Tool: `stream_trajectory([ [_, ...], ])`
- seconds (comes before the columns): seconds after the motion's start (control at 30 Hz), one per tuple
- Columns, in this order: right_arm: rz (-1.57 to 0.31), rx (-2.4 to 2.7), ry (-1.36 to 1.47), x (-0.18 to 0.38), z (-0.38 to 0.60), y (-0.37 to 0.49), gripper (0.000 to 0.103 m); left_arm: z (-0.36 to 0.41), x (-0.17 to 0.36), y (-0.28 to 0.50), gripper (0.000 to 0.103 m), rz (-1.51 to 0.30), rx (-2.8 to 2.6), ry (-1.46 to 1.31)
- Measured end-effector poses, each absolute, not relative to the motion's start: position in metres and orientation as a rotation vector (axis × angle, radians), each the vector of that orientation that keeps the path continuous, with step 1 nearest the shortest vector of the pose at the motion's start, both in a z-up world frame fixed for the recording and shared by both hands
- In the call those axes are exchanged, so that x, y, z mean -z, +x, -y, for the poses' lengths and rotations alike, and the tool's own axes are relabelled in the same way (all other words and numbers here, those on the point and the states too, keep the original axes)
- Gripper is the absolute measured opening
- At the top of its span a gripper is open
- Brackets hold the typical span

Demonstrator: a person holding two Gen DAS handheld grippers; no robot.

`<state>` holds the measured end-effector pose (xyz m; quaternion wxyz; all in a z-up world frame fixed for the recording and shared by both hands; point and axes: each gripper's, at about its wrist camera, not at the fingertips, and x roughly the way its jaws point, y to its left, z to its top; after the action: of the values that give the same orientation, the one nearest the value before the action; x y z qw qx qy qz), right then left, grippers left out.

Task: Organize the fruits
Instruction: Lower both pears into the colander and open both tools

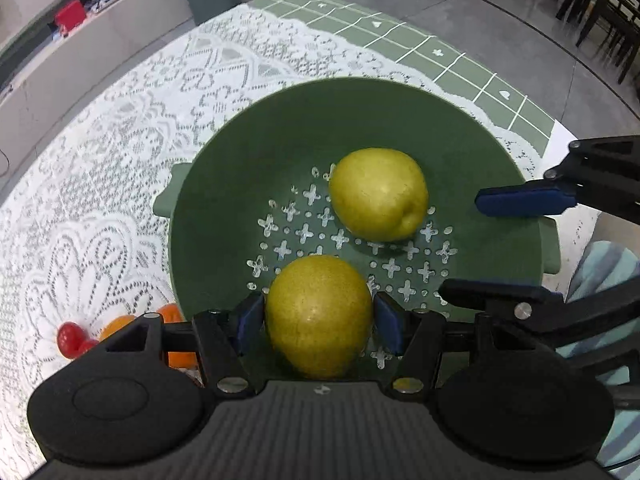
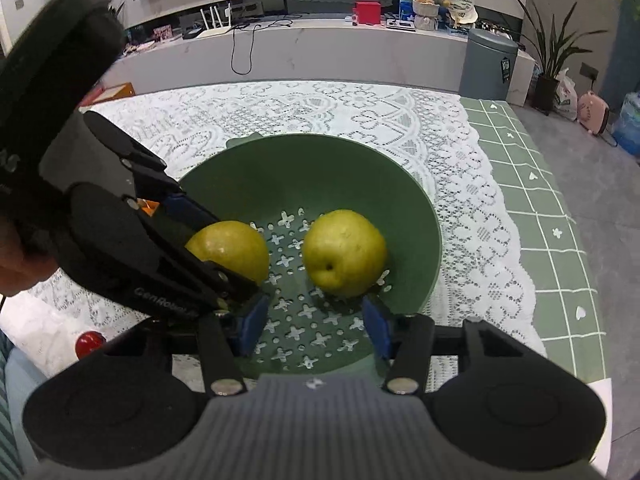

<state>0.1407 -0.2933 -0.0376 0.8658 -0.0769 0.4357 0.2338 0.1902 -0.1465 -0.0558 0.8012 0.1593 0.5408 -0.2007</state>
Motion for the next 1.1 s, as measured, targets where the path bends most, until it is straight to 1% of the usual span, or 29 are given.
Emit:
stream_trajectory([
  [0.4,-0.927,-0.477,-0.235,0.037,0.285,0.141,0.051,0.154,0.061,0.194,0.069,-1.166,0.462,0.388],
  [0.43,-0.927,-0.476,-0.237,0.037,0.285,0.14,0.051,0.154,0.061,0.194,0.071,-1.162,0.464,0.391],
  [0.47,-0.926,-0.475,-0.235,0.035,0.285,0.14,0.052,0.154,0.06,0.193,0.072,-1.158,0.461,0.395],
  [0.5,-0.925,-0.477,-0.227,0.034,0.286,0.139,0.057,0.153,0.06,0.193,0.073,-1.153,0.46,0.399],
  [0.57,-0.916,-0.476,-0.212,0.029,0.287,0.136,0.064,0.152,0.059,0.194,0.076,-1.146,0.458,0.397],
  [0.63,-0.914,-0.471,-0.208,0.026,0.289,0.135,0.064,0.148,0.056,0.194,0.081,-1.138,0.467,0.38],
  [0.7,-0.914,-0.467,-0.196,0.022,0.29,0.133,0.064,0.143,0.051,0.193,0.083,-1.125,0.476,0.348],
  [0.93,-0.891,-0.447,-0.137,0.01,0.291,0.124,0.067,0.129,0.023,0.177,0.084,-1.041,0.521,0.287],
  [1.03,-0.876,-0.424,-0.118,0.004,0.285,0.118,0.072,0.118,0.007,0.163,0.084,-0.978,0.54,0.26],
  [1.07,-0.868,-0.418,-0.107,0.002,0.282,0.115,0.076,0.113,0.002,0.157,0.084,-0.961,0.541,0.257],
  [1.1,-0.858,-0.417,-0.094,0.0,0.28,0.112,0.078,0.107,-0.002,0.152,0.084,-0.942,0.536,0.256],
])
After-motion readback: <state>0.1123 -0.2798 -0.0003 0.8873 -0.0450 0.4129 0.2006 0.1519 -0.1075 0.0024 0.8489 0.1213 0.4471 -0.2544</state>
